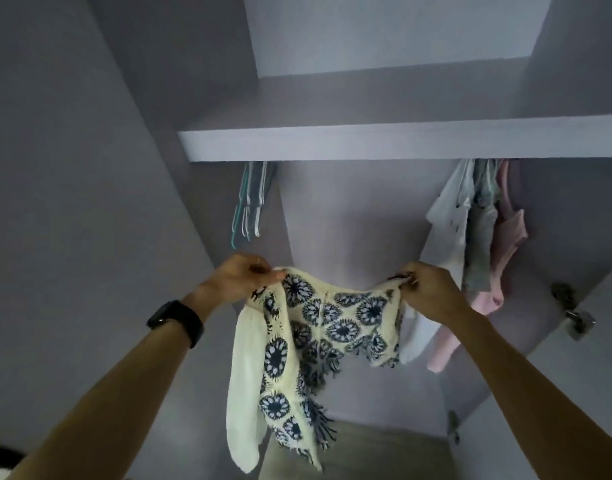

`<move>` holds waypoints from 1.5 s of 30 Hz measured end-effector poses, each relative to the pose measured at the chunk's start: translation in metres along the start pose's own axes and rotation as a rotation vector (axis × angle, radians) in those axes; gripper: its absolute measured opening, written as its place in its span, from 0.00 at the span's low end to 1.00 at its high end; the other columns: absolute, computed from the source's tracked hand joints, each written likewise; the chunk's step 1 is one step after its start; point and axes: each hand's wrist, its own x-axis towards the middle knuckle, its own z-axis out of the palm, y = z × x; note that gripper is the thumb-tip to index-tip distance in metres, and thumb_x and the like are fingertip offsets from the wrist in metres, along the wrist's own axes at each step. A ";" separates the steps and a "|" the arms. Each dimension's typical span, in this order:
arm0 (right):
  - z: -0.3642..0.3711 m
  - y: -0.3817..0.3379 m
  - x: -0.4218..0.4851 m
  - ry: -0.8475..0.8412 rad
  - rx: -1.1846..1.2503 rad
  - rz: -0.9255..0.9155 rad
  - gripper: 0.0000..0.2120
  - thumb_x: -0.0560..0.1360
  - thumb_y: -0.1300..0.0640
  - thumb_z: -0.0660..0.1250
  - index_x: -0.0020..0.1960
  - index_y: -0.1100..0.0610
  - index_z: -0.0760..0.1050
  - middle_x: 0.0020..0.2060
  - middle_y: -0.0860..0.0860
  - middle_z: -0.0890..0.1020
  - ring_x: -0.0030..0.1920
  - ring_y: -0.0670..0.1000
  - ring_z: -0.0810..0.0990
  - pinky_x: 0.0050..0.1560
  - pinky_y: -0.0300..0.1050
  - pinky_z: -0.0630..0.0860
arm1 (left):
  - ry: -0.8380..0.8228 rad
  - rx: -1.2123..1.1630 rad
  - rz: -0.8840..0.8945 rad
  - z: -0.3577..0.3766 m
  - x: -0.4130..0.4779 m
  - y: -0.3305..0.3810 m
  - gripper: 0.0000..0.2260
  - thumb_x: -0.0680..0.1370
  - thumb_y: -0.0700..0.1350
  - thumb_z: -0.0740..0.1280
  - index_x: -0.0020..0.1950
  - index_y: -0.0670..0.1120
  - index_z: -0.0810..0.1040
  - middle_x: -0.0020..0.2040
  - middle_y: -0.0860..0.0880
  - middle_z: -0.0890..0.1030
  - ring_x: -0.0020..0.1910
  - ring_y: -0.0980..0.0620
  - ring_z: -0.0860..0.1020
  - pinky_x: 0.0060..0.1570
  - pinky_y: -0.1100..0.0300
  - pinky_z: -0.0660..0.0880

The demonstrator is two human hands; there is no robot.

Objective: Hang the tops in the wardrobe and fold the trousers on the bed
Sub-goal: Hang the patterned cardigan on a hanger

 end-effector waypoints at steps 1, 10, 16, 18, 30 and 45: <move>0.005 -0.006 -0.001 0.023 -0.035 -0.058 0.06 0.74 0.60 0.70 0.51 0.55 0.81 0.42 0.53 0.84 0.43 0.57 0.81 0.43 0.44 0.73 | -0.016 -0.079 0.005 -0.001 -0.005 -0.005 0.11 0.74 0.51 0.76 0.38 0.46 0.81 0.28 0.57 0.77 0.28 0.63 0.74 0.33 0.70 0.68; 0.025 -0.089 -0.014 0.020 0.038 -0.326 0.09 0.72 0.53 0.74 0.37 0.43 0.77 0.36 0.41 0.76 0.35 0.43 0.74 0.40 0.42 0.69 | 0.179 -0.240 0.122 0.025 -0.028 0.004 0.07 0.73 0.47 0.78 0.40 0.55 0.81 0.34 0.57 0.83 0.33 0.62 0.78 0.41 0.69 0.74; 0.040 -0.136 -0.015 0.038 0.191 -0.294 0.10 0.71 0.52 0.75 0.36 0.44 0.76 0.27 0.37 0.78 0.30 0.40 0.76 0.37 0.38 0.72 | 0.242 -0.329 0.120 0.037 -0.041 0.013 0.06 0.72 0.50 0.79 0.45 0.54 0.84 0.39 0.57 0.85 0.37 0.63 0.81 0.37 0.71 0.74; 0.044 -0.141 -0.011 0.006 0.262 -0.260 0.09 0.71 0.53 0.76 0.35 0.45 0.78 0.28 0.39 0.80 0.30 0.40 0.76 0.37 0.39 0.72 | 0.213 -0.376 0.131 0.034 -0.049 0.009 0.08 0.71 0.52 0.79 0.48 0.53 0.85 0.40 0.58 0.86 0.39 0.63 0.82 0.39 0.72 0.74; 0.045 -0.149 0.006 -0.240 0.329 -0.431 0.03 0.73 0.52 0.77 0.46 0.45 0.86 0.39 0.41 0.86 0.40 0.42 0.81 0.46 0.43 0.77 | 0.403 0.115 0.207 0.015 -0.074 -0.003 0.06 0.79 0.53 0.70 0.55 0.56 0.84 0.44 0.58 0.82 0.42 0.59 0.80 0.47 0.61 0.77; 0.058 -0.160 0.086 -0.108 0.236 -0.455 0.09 0.78 0.55 0.71 0.57 0.53 0.81 0.44 0.43 0.82 0.43 0.43 0.80 0.43 0.22 0.68 | 0.883 1.093 0.242 -0.044 -0.052 -0.020 0.08 0.74 0.45 0.69 0.53 0.50 0.81 0.70 0.42 0.75 0.76 0.37 0.66 0.76 0.34 0.48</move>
